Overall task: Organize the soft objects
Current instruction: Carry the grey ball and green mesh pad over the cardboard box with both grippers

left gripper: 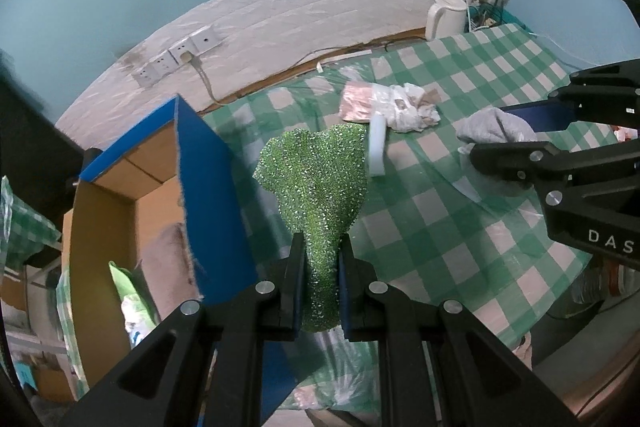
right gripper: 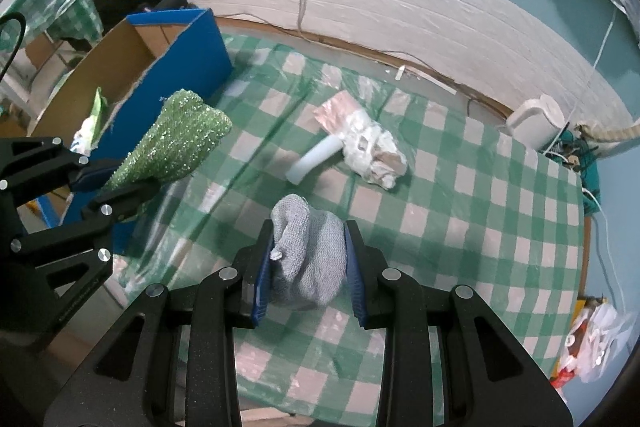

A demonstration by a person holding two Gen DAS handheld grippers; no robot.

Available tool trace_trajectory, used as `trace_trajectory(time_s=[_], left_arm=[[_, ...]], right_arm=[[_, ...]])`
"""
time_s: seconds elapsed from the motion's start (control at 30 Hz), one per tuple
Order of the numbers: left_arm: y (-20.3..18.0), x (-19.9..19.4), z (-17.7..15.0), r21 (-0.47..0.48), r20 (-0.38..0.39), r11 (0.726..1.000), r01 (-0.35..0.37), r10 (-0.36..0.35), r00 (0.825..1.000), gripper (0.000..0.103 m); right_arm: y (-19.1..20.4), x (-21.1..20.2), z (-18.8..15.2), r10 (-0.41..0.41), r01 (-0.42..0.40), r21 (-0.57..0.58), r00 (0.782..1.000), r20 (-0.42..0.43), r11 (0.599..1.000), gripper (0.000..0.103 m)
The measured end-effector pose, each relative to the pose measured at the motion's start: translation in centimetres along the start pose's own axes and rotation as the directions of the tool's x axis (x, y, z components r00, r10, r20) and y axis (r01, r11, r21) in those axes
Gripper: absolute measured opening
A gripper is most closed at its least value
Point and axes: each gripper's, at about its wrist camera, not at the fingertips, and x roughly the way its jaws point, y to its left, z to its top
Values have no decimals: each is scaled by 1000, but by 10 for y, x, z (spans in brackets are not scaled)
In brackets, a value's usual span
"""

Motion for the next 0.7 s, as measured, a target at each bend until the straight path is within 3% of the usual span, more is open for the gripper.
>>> trace_trajectory(time_s=[0.7], left_arm=[[62,-18,-18,-106,24,993,-51,54,998,14]], right_arm=[[69,-10,38,57,-54,-103,998,30,993,31]])
